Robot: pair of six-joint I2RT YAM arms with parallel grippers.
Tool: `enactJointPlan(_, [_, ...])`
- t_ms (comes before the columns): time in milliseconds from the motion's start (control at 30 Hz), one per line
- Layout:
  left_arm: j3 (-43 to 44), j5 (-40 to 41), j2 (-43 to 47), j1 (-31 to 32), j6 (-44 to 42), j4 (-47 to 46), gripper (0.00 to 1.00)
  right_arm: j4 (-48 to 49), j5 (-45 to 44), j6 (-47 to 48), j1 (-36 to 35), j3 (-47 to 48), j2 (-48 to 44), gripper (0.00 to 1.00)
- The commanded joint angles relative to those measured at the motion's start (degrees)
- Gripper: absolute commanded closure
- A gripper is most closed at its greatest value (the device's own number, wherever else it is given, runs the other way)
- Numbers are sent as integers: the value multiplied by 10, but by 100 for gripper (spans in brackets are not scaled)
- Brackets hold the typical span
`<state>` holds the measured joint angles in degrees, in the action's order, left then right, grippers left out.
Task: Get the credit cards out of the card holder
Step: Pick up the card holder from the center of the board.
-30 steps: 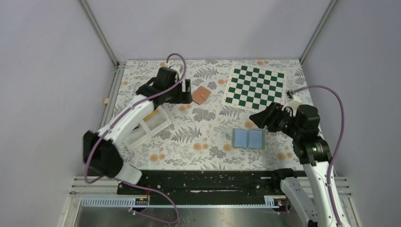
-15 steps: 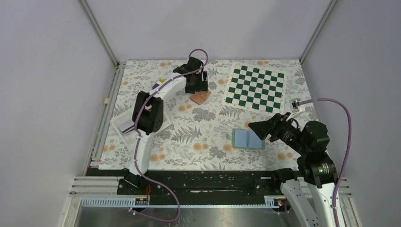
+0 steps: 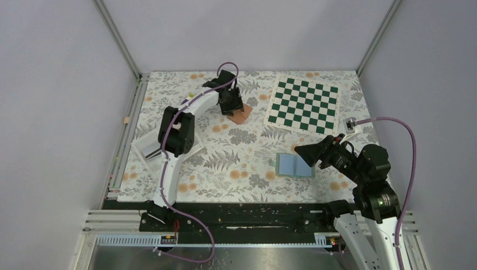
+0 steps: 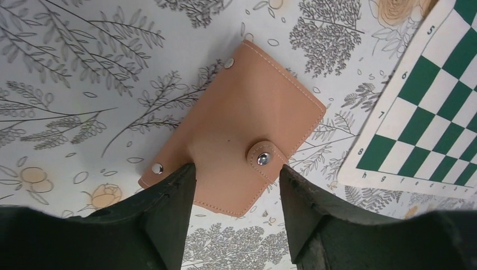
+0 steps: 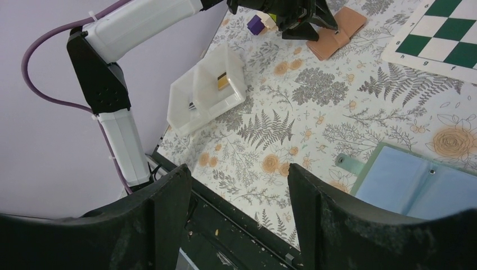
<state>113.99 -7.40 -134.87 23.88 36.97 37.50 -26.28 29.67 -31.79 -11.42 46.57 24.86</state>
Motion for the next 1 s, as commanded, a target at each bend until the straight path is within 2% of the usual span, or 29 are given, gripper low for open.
enactJointPlan(0, [-11, -46, -17, 29, -2, 4, 45, 21, 9, -10, -5, -12, -8, 30])
enactJointPlan(333, [-115, 8, 81, 66, -22, 17, 49, 27, 5, -16, -5, -28, -12, 30])
enactJointPlan(467, [-166, 17, 148, 79, -20, 15, 50, 30, 8, -15, -5, -28, -6, 30])
enactJointPlan(600, [-196, 47, 200, 83, -33, 3, 45, 36, 9, -24, -4, -33, -2, 30])
enactJointPlan(667, [-185, 70, 205, 80, -42, 19, 42, 49, 12, -38, -4, -43, -4, 30])
enactJointPlan(767, [-172, 93, 199, 73, -48, 29, 41, 88, 12, -65, -5, -74, -14, 30])
enactJointPlan(833, [-167, 91, 190, 66, -45, 28, 42, 114, 7, -79, -5, -102, -10, 30])
enactJointPlan(967, [-175, 55, 168, 41, -31, 12, 47, 155, 14, -103, -4, -140, 53, 32])
